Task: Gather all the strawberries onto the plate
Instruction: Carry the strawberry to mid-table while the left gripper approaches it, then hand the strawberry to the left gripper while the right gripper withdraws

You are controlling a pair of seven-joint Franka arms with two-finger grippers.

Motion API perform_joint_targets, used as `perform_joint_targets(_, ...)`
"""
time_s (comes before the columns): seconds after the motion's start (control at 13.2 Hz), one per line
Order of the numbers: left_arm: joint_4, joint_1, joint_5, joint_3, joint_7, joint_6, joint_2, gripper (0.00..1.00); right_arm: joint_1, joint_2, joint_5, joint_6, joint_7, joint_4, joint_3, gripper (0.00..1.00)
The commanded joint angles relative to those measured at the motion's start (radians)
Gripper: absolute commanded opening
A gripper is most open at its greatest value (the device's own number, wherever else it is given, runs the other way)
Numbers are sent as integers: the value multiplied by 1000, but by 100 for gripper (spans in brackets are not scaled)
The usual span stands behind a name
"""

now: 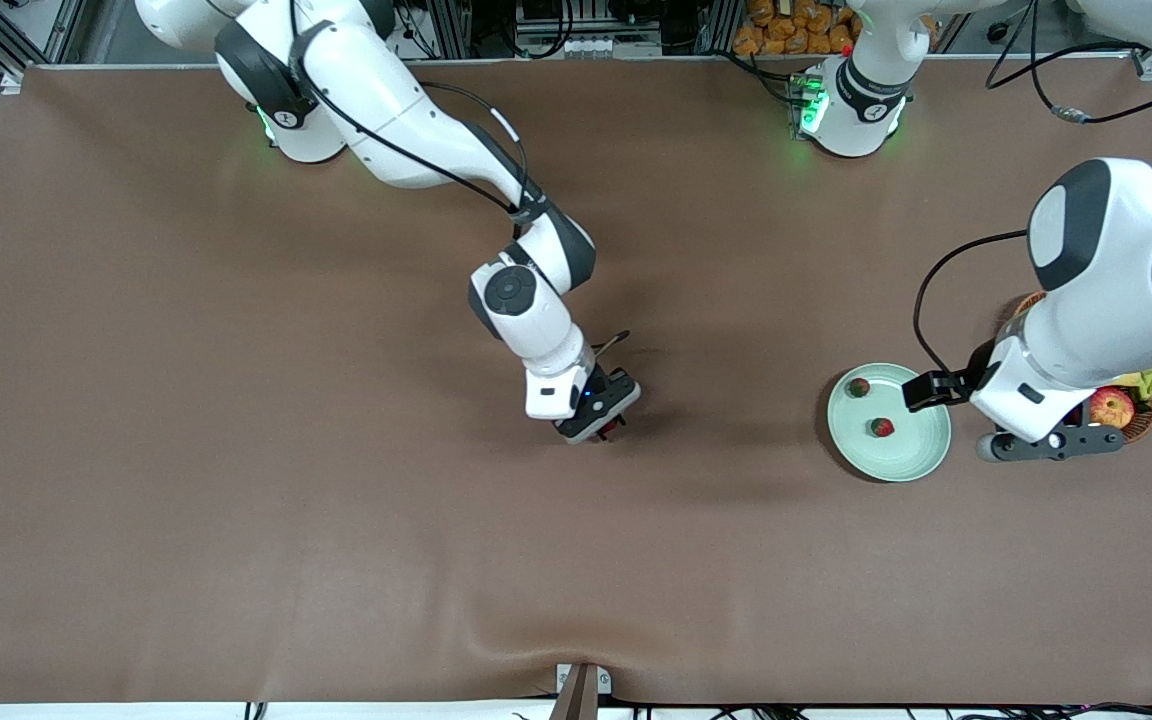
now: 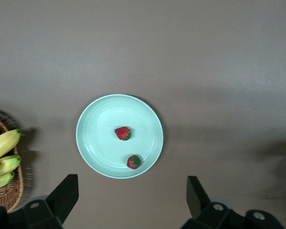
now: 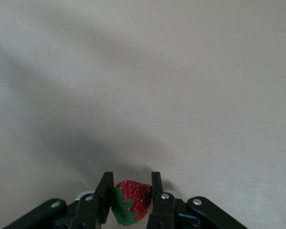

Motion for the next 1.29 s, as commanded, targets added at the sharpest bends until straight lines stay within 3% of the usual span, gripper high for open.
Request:
perform_joint_targets(0.0, 8, -33, -17, 0, 5, 31, 24, 100, 15, 47, 3, 3, 46, 68, -9, 100)
perform_joint_targets(0.23, 8, -73, -18, 0, 2, 80, 64, 100, 2, 7, 8, -5, 51, 55, -15, 100)
perform_joint_targets(0.53, 10, -140, -20, -2, -39, 125, 113, 100, -60, -125, 6, -92, 49, -15, -37, 100)
perform_joint_targets(0.76, 34, -261, -69, 0, -258, 151, 189, 100, -74, -246, 5, -308, 42, -38, -139, 100)
perform_joint_targets(0.99, 109, -364, -70, 1, -343, 206, 300, 100, -100, -387, 5, -608, 37, -40, -250, 100)
perform_joint_targets(1.22, 114, -473, -58, 12, -407, 413, 392, 100, -236, -507, 3, -807, 34, -66, -267, 100)
